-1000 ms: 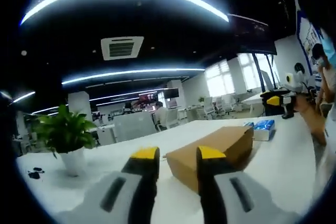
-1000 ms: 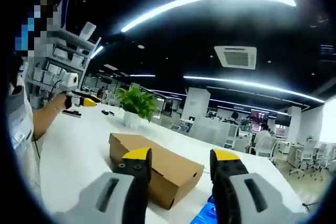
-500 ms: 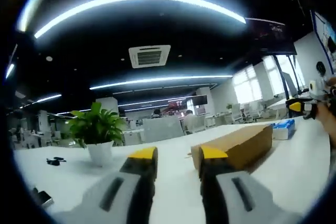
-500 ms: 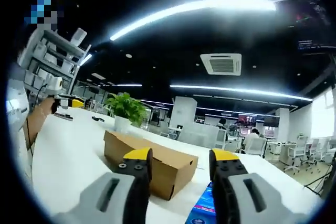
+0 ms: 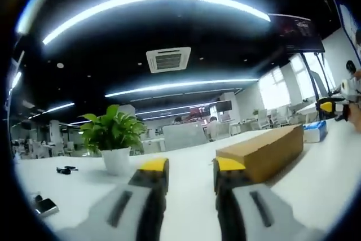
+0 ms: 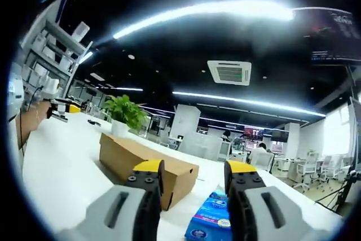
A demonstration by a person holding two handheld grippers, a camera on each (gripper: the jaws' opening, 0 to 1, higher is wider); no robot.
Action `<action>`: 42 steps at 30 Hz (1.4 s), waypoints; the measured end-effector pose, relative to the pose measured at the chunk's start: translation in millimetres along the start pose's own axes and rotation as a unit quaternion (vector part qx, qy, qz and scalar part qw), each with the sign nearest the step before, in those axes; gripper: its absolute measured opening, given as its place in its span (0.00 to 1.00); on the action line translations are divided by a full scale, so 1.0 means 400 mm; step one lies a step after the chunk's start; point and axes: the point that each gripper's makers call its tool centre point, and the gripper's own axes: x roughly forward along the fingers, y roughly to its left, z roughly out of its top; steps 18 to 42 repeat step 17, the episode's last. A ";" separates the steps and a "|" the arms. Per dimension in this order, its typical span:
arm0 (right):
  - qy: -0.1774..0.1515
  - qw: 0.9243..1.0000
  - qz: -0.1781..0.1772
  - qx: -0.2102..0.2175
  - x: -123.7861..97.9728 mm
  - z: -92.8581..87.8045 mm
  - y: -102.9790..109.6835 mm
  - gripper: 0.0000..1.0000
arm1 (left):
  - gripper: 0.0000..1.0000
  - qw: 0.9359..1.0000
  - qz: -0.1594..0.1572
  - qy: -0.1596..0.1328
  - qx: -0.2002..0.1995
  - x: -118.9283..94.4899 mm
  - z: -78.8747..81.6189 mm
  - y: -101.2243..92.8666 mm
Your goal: Operate the shoe box by opening the lid, removing the specified soft item, and placing it in the target area until the item is outside and the box remains undamaged.
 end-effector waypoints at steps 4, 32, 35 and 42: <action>0.002 1.000 -0.006 -0.008 -0.001 -0.003 -0.004 0.44 | 0.32 1.000 0.011 -0.012 0.008 -0.003 0.006 0.010; 0.002 1.000 -0.003 -0.017 -0.006 0.001 0.010 0.44 | 0.32 0.999 0.023 -0.021 0.033 -0.009 0.014 -0.004; 0.002 1.000 -0.003 -0.017 -0.006 0.001 0.010 0.44 | 0.32 0.999 0.023 -0.021 0.033 -0.009 0.014 -0.004; 0.002 1.000 -0.003 -0.017 -0.006 0.001 0.010 0.44 | 0.32 0.999 0.023 -0.021 0.033 -0.009 0.014 -0.004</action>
